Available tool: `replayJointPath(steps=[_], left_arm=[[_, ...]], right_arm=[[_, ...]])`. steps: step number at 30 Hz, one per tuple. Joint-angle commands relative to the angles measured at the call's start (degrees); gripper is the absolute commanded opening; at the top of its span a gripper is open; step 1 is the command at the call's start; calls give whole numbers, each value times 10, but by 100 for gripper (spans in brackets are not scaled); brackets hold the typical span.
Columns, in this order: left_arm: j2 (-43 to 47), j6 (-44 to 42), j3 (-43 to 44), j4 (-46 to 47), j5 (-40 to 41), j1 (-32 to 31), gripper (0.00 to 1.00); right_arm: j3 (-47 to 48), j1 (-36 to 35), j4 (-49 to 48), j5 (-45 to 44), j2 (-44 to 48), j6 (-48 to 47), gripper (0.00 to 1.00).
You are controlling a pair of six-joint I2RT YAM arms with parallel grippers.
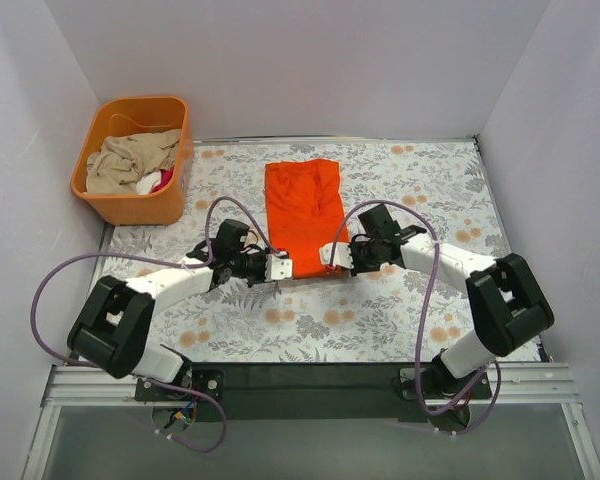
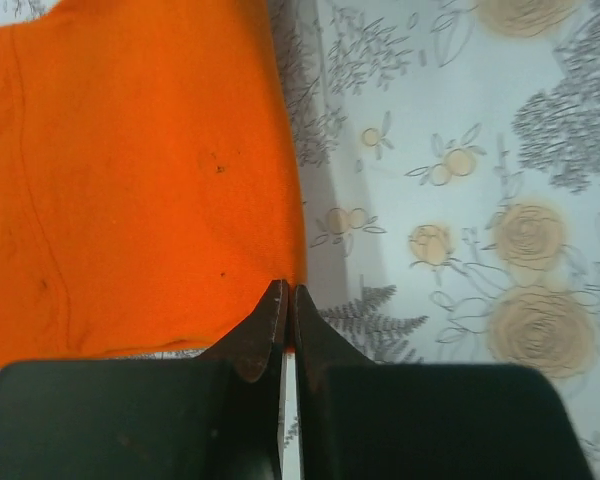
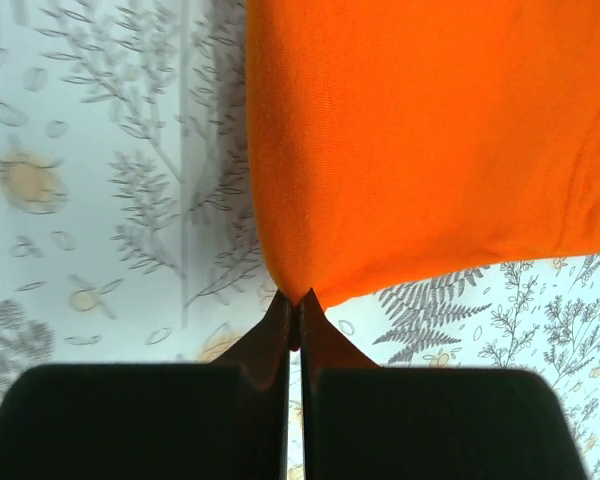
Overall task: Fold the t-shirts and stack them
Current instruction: Fold the tshirt
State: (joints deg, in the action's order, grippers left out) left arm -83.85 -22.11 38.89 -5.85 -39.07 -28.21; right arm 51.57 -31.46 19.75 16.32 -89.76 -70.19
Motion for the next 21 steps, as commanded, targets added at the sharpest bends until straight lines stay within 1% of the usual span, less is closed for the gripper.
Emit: replayJointPath(steps=[1,2,3,4,5,6,7,9,10,12,14,15,17,18,21], left_arm=[[83,14,-19,-82,-37,-10,0],[100,16,-23,-95,-43,-11,0],[137,15,-31,-111,-48,-11,0],[158,-5,-37,-151,-56,-12,0],[180,-10,-43,-166,-69,-14,0],[227,-7,-51,-173,-73,-15,0],[249,2,-61,-186,-77,-18,0],[302,6,-59,-210,-90,-26,0],[315,12,-50,-240,-94,-33,0],[341,36,-33,-267,-108,-35,0],[356,73,-10,-289,-106,-35,0],[366,90,-3,-290,-92,-34,0],[372,135,17,-259,-69,-33,0],[367,163,27,-251,-59,-32,0],[338,189,60,-234,-54,-6,0]], right_arm=[[-18,-21,63,26,71,24,1],[-28,-27,70,30,87,30,1],[-33,-32,78,32,102,41,1],[-37,-46,91,33,130,49,1],[-45,-53,98,35,144,56,1],[-48,-60,105,36,157,72,1],[-51,-76,117,35,182,78,1],[-55,-90,129,31,205,91,1],[-53,-104,143,30,225,104,1],[-39,-113,158,28,244,121,1],[-24,-119,177,26,266,134,1],[-16,-119,183,21,269,135,1],[10,-117,191,7,267,134,1],[18,-114,193,0,266,130,1],[56,-99,192,2,238,117,1]])
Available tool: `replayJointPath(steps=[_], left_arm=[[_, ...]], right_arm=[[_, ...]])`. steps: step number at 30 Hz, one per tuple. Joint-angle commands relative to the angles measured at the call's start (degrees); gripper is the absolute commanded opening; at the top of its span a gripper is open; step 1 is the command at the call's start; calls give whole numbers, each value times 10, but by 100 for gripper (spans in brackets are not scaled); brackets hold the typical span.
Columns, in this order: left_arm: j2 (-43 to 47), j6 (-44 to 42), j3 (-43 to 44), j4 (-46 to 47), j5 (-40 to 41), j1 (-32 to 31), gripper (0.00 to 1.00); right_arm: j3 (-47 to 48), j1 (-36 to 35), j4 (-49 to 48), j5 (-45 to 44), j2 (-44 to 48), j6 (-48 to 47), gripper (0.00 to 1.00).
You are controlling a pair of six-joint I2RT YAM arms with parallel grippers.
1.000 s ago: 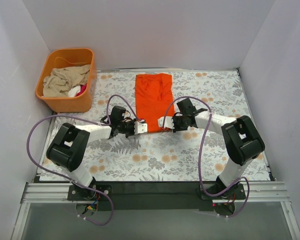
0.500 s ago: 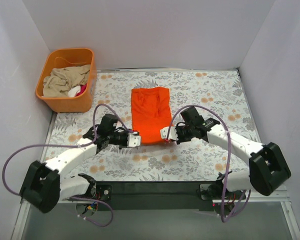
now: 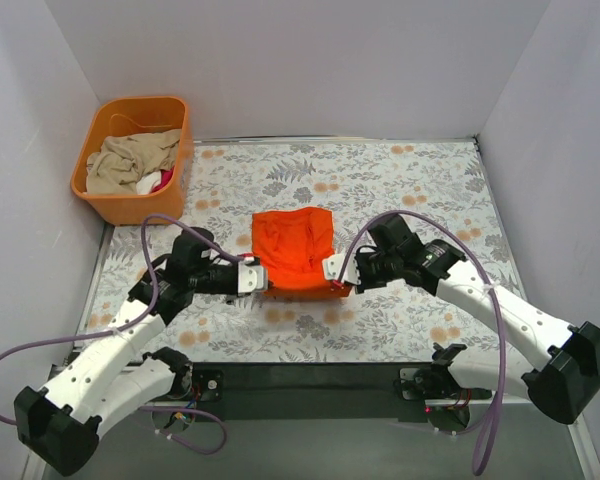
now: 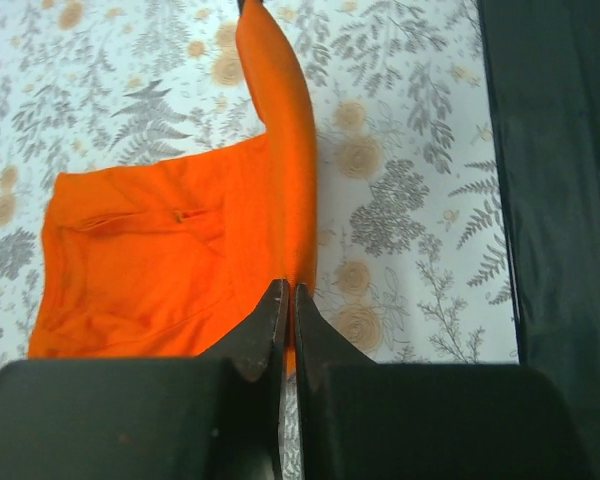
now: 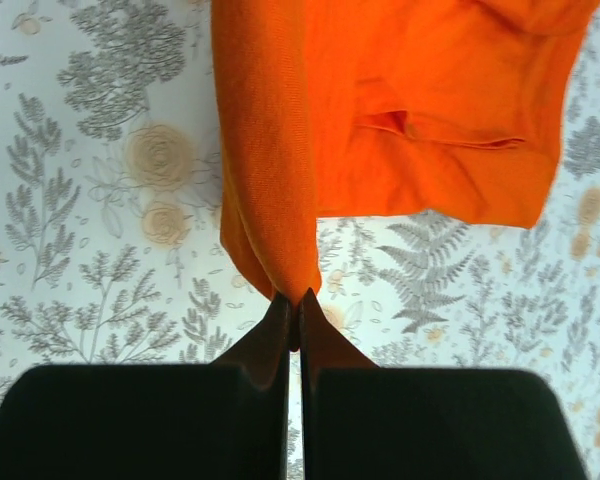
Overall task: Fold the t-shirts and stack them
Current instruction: Fold the tshirt
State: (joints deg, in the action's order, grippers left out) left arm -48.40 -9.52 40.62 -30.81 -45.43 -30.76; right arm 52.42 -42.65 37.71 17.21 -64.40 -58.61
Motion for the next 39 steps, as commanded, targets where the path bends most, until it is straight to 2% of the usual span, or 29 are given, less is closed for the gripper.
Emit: replayJointPath(steps=[1,7,16,26,39], left_arm=[[-25,71,47,22,1,40,0],[-85,47,61,64,-20,126,0],[-235,43,131,164,-33,191,0],[-361,16,174,212,-29,211,0],[-412,2,184,235,-16,232,0]], right_arm=[[59,25,13,-4,-37,-1,1],[157,73,10,12,-140,-41,1],[305,125,10,29,-284,-80,1],[423,151,9,40,-421,-90,1],[475,162,3,51,-499,-86,1]])
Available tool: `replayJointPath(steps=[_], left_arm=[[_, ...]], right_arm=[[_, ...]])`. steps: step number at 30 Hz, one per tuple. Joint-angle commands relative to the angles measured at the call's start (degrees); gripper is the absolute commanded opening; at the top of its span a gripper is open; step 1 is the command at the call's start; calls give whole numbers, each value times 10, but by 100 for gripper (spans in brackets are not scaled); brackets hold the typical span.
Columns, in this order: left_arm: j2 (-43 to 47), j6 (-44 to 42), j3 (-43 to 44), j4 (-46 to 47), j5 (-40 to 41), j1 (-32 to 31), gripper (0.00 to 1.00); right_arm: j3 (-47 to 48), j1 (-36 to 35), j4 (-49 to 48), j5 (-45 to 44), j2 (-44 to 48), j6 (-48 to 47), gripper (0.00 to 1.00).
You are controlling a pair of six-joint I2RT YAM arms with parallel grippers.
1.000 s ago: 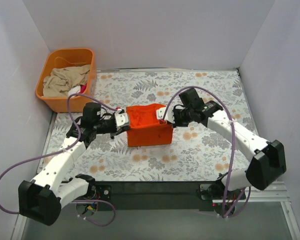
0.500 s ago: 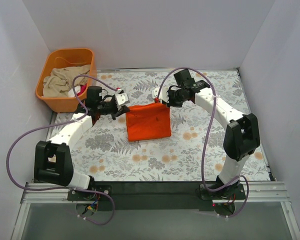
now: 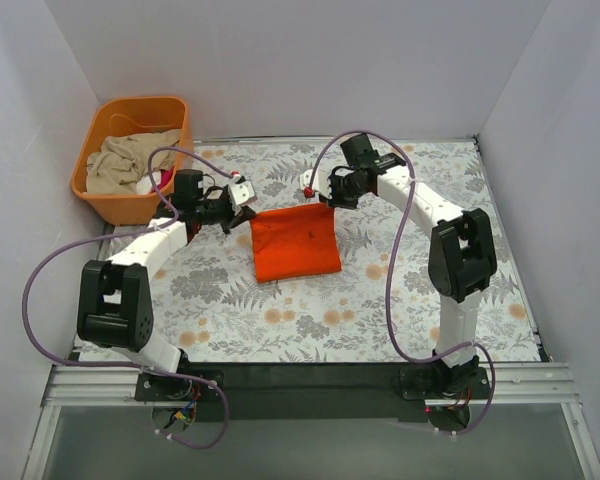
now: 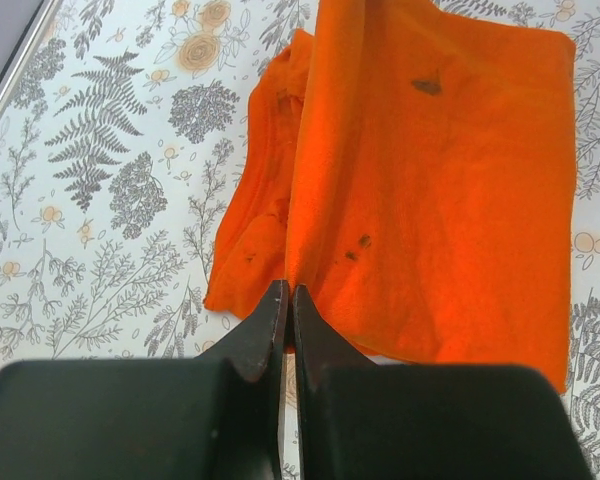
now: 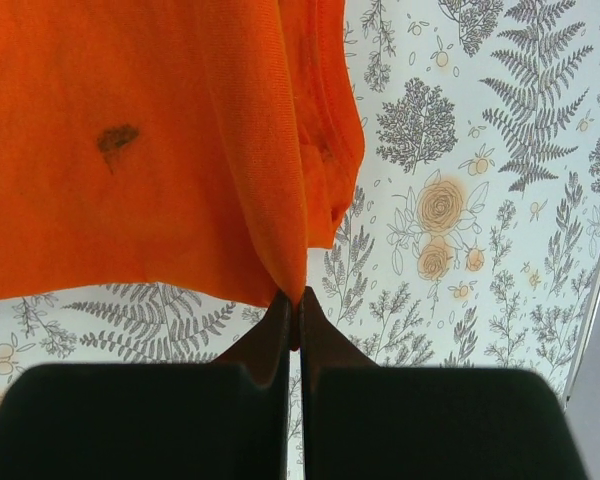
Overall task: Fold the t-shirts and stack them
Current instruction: Fold the tshirt
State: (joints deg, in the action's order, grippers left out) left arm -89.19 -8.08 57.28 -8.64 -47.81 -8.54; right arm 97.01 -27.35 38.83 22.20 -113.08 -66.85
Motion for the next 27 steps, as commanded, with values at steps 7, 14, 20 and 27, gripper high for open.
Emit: replayJointPath(steps=[7,14,20,27], left_arm=[[-34,-5,18,47,24,13,0],[-74,10,38,59,33,13,0],[-82,23,48,66,33,17,0],[-107,41,65,74,55,22,0]], right_arm=[[44,14,-17,-2,-40,-2,1],[46,20,-40,-5,-59,4,1],[62,21,-43,-3,-68,6,1],[80,21,-49,-9,-86,7,1]])
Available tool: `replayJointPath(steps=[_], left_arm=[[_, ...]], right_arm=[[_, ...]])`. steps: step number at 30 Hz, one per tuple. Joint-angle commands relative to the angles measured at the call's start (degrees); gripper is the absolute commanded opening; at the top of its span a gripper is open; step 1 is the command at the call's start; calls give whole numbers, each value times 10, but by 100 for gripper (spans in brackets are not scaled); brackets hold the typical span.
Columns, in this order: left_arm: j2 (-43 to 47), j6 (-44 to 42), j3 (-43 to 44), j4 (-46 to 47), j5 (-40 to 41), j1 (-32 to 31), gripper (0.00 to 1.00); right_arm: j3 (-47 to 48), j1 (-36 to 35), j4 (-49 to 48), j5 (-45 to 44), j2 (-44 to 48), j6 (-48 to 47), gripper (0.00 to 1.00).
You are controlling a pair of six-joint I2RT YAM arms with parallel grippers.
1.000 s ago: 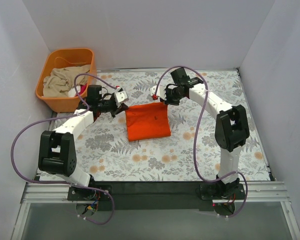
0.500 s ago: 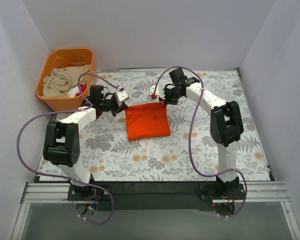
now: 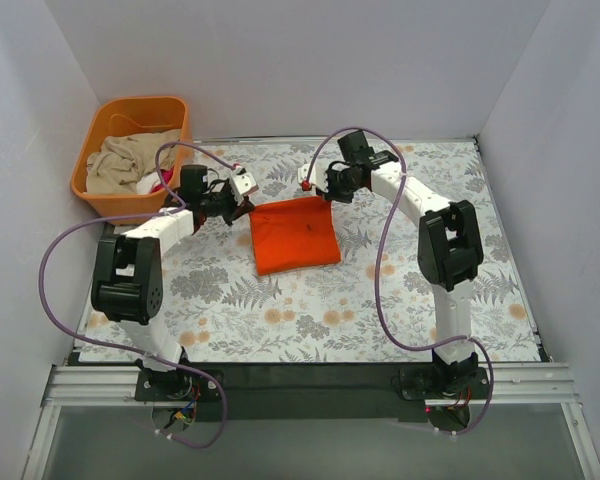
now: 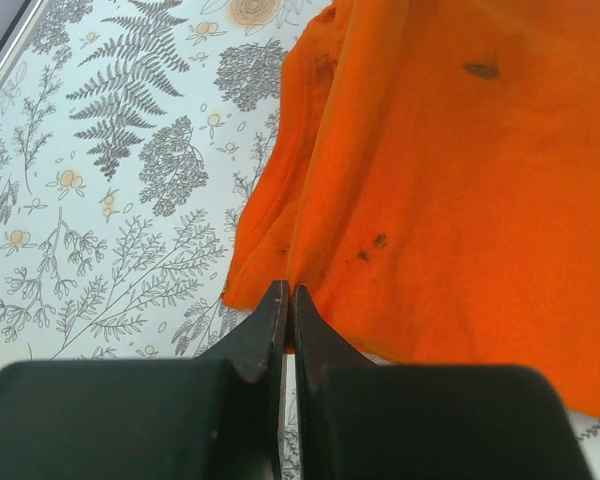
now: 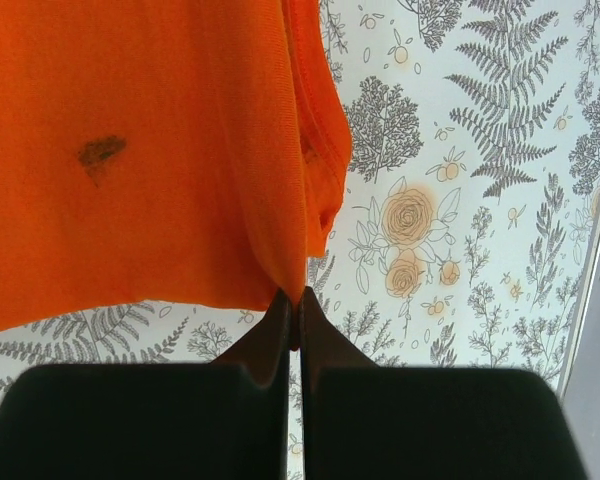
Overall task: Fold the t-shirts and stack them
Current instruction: Fold the tshirt
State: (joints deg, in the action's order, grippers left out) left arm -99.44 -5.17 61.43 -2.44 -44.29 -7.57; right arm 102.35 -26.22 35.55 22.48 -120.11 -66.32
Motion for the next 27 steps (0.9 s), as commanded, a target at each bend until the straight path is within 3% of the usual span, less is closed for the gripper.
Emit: replayJointPath(steps=[1,10,19,27], left_arm=[[-7,12,23,16,21,13,0],[-41,15,32,21,26,16,0],[-28,36,47,10,30,17,0],[54,40,13,2,2,17,0]], right_arm=[[32,10,-17,-11,-18,2,1],[73,10,-31,-20,-66,10,1],[66,11,-32,-24,-44,12,1],[-3,10,-31,-15,46,5,1]])
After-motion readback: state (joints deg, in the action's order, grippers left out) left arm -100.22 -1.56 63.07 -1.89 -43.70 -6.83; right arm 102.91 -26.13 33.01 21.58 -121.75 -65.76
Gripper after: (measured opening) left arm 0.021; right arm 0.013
